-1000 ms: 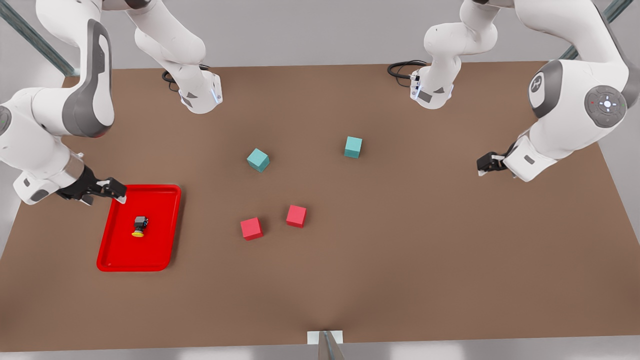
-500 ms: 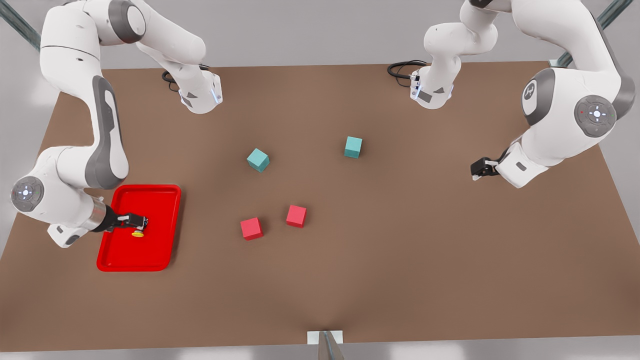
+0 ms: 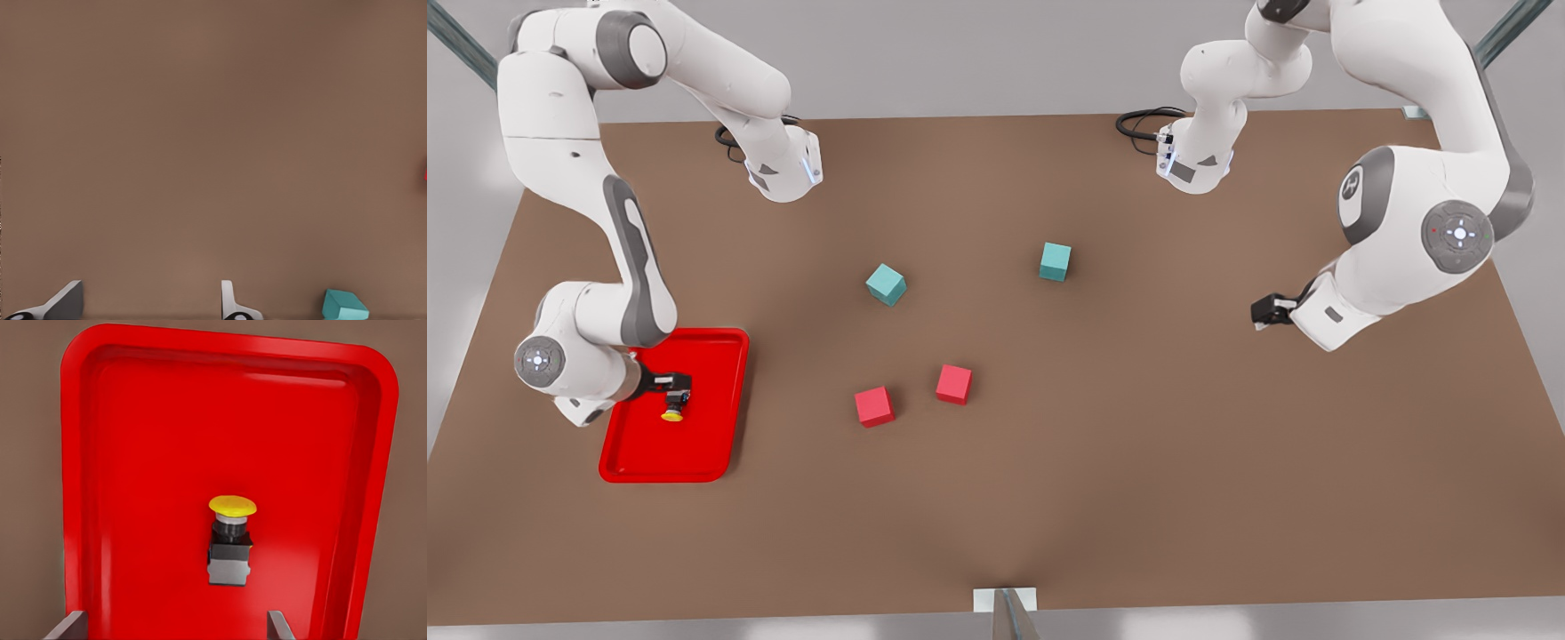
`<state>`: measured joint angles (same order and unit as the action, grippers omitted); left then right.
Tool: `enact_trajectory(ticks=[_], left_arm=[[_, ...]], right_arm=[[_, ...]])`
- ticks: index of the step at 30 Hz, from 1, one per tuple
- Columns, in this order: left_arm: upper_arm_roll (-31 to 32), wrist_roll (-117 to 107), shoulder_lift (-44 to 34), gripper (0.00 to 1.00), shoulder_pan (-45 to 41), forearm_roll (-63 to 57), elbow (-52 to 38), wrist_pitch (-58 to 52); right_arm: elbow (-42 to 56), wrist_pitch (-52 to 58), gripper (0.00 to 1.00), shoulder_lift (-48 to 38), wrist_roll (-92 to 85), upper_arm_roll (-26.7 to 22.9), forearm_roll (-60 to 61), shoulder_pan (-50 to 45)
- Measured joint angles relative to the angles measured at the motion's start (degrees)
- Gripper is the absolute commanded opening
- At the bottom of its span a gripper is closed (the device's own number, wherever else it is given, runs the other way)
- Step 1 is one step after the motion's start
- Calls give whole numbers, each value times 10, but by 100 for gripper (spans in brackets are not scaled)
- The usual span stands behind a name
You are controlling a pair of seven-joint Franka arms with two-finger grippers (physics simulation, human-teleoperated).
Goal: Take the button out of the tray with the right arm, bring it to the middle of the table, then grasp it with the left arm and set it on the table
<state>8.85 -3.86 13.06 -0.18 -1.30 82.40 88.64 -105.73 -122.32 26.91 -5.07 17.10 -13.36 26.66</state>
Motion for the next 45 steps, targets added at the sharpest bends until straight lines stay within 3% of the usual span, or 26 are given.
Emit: enact_trajectory(ticks=[11,19,28,30,34,39,42,45], left_arm=[[16,-4,1,100,-35,-12,-42,1],[17,-8,68,100,-64,-13,-63,17],[15,-11,83,100,-65,-22,-64,44],[15,-12,86,100,-65,-24,-64,50],[15,-12,85,100,-65,-25,-64,57],[15,-13,87,100,-64,-25,-64,62],[15,-13,88,100,-65,-25,-64,64],[15,-14,89,100,-65,-25,-64,66]], right_arm=[[-51,-91,100,25,0,24,-17,49],[-90,-152,100,53,0,25,-43,74],[-109,-197,100,62,2,25,-72,80],[-110,-202,81,64,1,25,-76,81],[-111,-209,80,66,2,25,-81,81],[-111,-213,66,65,2,25,-82,83],[-113,-215,53,64,-1,25,-79,85],[-113,-216,49,64,-4,25,-78,87]])
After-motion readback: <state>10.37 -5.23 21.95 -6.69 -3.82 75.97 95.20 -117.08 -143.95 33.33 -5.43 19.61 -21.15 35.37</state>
